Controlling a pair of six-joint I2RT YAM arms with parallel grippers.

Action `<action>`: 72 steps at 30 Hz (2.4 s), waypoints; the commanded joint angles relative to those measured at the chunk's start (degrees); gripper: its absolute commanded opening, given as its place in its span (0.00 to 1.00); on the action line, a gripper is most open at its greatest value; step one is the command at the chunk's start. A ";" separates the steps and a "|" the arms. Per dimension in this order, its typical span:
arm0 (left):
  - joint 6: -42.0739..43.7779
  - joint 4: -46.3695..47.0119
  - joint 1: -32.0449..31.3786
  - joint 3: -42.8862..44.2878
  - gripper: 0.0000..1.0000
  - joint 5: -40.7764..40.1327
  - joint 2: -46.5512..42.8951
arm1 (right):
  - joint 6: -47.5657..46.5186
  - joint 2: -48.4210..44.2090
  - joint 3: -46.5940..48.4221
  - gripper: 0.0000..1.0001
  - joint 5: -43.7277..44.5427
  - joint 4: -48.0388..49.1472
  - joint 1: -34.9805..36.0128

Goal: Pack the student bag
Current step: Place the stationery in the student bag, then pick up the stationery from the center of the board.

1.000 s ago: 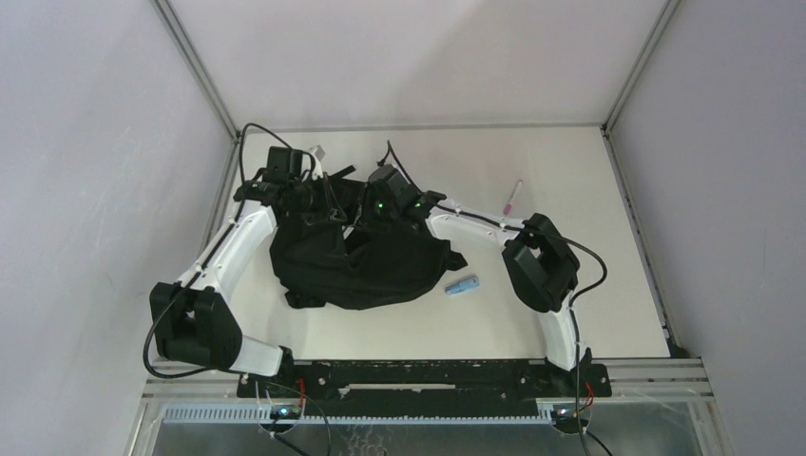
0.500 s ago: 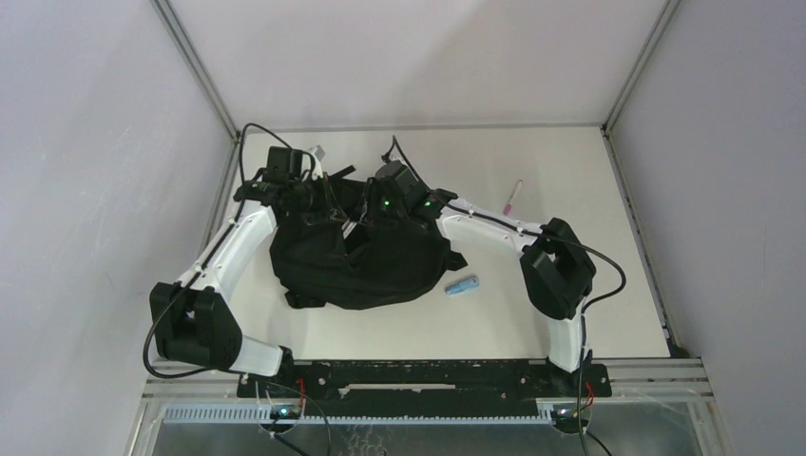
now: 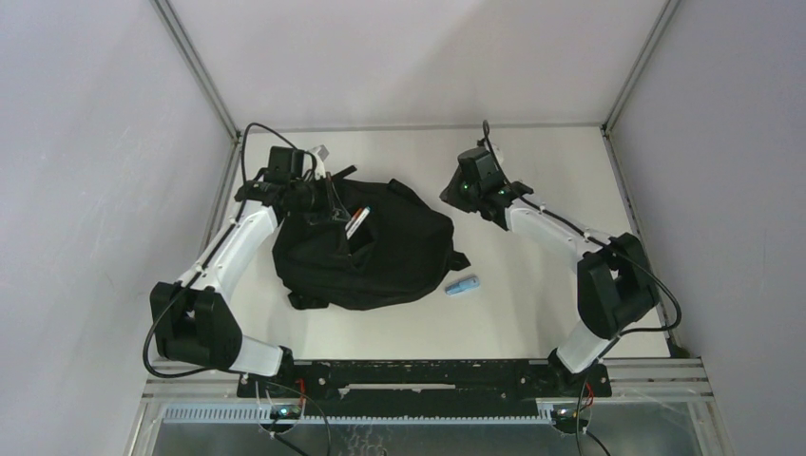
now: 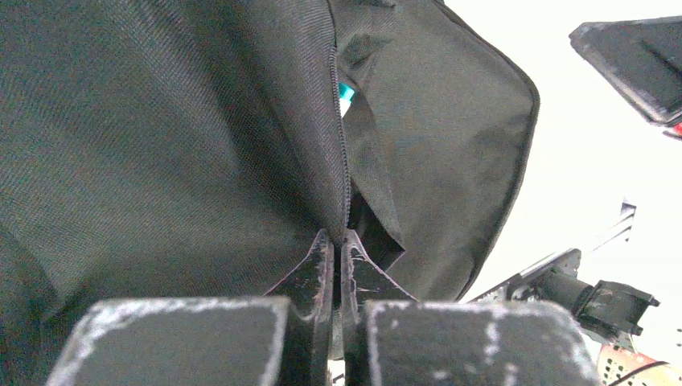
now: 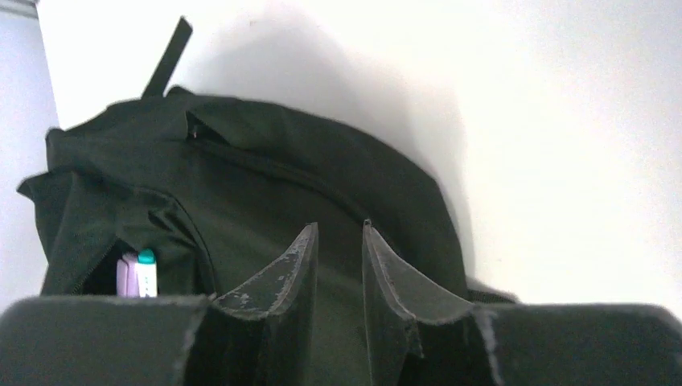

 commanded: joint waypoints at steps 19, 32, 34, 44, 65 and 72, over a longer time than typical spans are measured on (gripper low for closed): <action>0.70 9.87 -1.42 -0.57 0.00 8.00 -4.74 | -0.78 27.60 34.20 0.16 -17.48 2.25 15.98; 2.49 8.59 -1.41 -0.59 0.00 4.90 -4.25 | -4.13 3.58 8.78 0.28 -2.66 4.69 9.56; 2.97 7.94 -1.45 -0.57 0.00 3.33 -4.16 | -5.47 -0.79 5.22 0.37 3.29 1.21 6.93; 1.44 8.21 -1.41 -1.54 0.00 1.25 -3.49 | -7.71 5.54 4.01 0.64 14.13 -10.56 -13.92; 1.59 8.22 -1.50 -2.58 0.00 5.59 -3.04 | -7.14 28.01 22.40 0.50 9.25 -19.72 -22.76; 1.70 8.33 -1.54 -2.53 0.00 5.63 -3.94 | -7.92 26.53 18.31 0.27 5.49 -17.17 -22.73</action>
